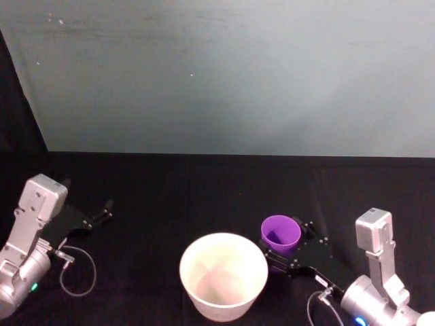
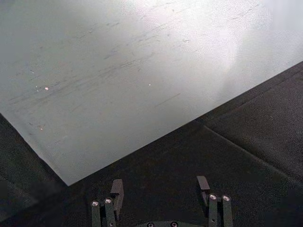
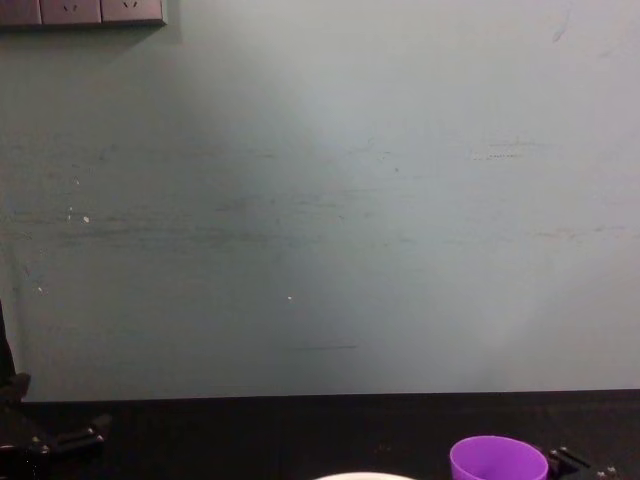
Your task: Pick up the cup and pour the mung beans from the cup into the bowl.
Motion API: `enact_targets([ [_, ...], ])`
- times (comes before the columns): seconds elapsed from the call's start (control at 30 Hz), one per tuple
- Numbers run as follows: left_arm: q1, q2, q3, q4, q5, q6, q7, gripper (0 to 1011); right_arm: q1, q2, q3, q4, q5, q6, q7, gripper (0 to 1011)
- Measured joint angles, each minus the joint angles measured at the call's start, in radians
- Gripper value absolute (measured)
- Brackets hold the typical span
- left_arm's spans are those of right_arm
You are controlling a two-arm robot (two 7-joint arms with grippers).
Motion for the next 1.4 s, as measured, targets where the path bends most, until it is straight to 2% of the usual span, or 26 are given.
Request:
enact_targets([
  [0.23, 0.0, 0.0, 0.0, 0.0, 0.0, 0.0, 0.0, 1003, 0.01, -0.018, 0.008, 0.014, -0.009, 0.006, 0.009, 1000],
  [0.77, 0.0, 0.0, 0.0, 0.0, 0.0, 0.0, 0.0, 1003, 0.008, -0.013, 0.006, 0.011, -0.007, 0.006, 0.009, 997],
  [1.0, 0.0, 0.0, 0.0, 0.0, 0.0, 0.0, 0.0, 1003, 0.007, -0.013, 0.005, 0.01, -0.007, 0.006, 0.008, 868],
  [1.03, 0.0, 0.0, 0.0, 0.0, 0.0, 0.0, 0.0, 1004, 0.007, -0.013, 0.005, 0.01, -0.006, 0.006, 0.008, 820],
  [1.4, 0.0, 0.0, 0.0, 0.0, 0.0, 0.0, 0.0, 1003, 0.006, -0.012, 0.005, 0.009, -0.006, 0.005, 0.007, 741],
])
